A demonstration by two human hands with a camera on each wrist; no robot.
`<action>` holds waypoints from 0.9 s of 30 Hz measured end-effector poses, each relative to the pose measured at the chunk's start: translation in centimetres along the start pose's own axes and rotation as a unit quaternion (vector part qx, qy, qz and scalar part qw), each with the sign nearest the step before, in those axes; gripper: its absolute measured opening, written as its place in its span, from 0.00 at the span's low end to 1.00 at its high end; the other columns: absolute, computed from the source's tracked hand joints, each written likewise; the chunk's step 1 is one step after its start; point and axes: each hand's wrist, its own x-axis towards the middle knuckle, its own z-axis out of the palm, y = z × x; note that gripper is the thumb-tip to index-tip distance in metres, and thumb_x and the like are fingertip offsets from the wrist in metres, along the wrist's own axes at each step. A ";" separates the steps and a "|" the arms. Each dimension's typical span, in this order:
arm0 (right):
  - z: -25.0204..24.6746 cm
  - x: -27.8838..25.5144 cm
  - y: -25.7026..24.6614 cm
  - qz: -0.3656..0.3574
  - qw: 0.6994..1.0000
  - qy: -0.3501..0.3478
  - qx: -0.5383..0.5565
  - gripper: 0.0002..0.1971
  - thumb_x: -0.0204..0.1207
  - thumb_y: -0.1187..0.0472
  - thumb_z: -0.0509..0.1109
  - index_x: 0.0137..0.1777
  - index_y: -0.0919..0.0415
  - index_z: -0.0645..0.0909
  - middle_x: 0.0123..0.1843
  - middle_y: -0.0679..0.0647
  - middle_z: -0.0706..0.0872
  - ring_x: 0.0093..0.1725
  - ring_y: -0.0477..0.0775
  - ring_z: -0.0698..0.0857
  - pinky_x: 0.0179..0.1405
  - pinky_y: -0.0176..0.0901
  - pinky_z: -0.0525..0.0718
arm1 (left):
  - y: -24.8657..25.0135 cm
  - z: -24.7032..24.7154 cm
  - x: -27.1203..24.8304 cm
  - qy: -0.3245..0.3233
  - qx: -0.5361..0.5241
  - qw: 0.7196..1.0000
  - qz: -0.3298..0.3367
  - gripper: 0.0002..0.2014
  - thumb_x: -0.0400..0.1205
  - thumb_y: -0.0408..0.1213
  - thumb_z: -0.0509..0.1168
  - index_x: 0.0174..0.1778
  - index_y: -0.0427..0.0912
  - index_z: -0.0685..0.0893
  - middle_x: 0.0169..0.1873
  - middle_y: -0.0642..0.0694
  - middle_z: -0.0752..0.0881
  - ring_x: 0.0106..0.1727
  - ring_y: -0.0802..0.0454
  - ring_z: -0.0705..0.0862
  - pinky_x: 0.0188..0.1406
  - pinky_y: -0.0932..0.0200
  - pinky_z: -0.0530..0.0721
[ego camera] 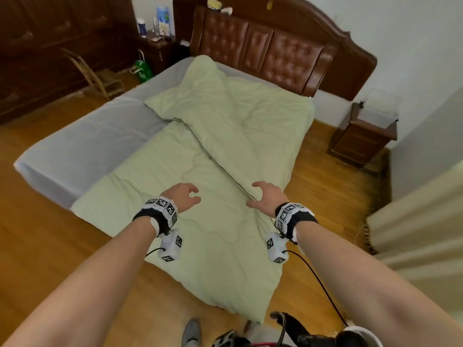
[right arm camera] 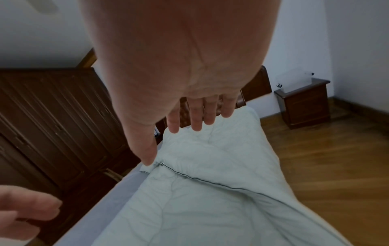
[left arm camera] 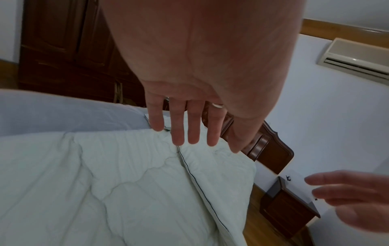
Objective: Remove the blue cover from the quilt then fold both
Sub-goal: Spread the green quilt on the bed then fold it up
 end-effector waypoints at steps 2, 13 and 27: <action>-0.5 0.1 2.2 -0.001 0.999 -0.010 -0.035 0.39 0.68 0.38 0.75 0.78 0.44 0.68 0.76 0.53 0.76 0.74 0.58 0.74 0.70 0.58 0.77 | 1.2 0.9 0.5 0.003 -0.002 1.000 0.001 0.20 0.81 0.52 0.65 0.69 0.54 0.79 0.70 0.51 0.80 0.67 0.50 0.80 0.64 0.54 0.78; -6.4 5.3 20.5 -0.021 0.998 -0.005 -0.064 0.44 0.67 0.34 0.73 0.82 0.44 0.63 0.82 0.52 0.68 0.80 0.58 0.67 0.76 0.57 0.70 | 16.2 7.1 8.0 -0.003 0.023 0.999 -0.048 0.21 0.81 0.52 0.65 0.70 0.53 0.79 0.69 0.49 0.81 0.67 0.48 0.80 0.67 0.51 0.78; -16.5 16.2 32.0 -0.074 0.989 -0.112 -0.063 0.60 0.56 0.13 0.58 0.84 0.34 0.33 0.87 0.43 0.31 0.86 0.53 0.34 0.76 0.83 0.40 | 32.2 8.8 15.2 0.037 0.027 0.986 -0.159 0.27 0.79 0.58 0.65 0.74 0.53 0.75 0.76 0.45 0.73 0.73 0.44 0.75 0.70 0.46 0.75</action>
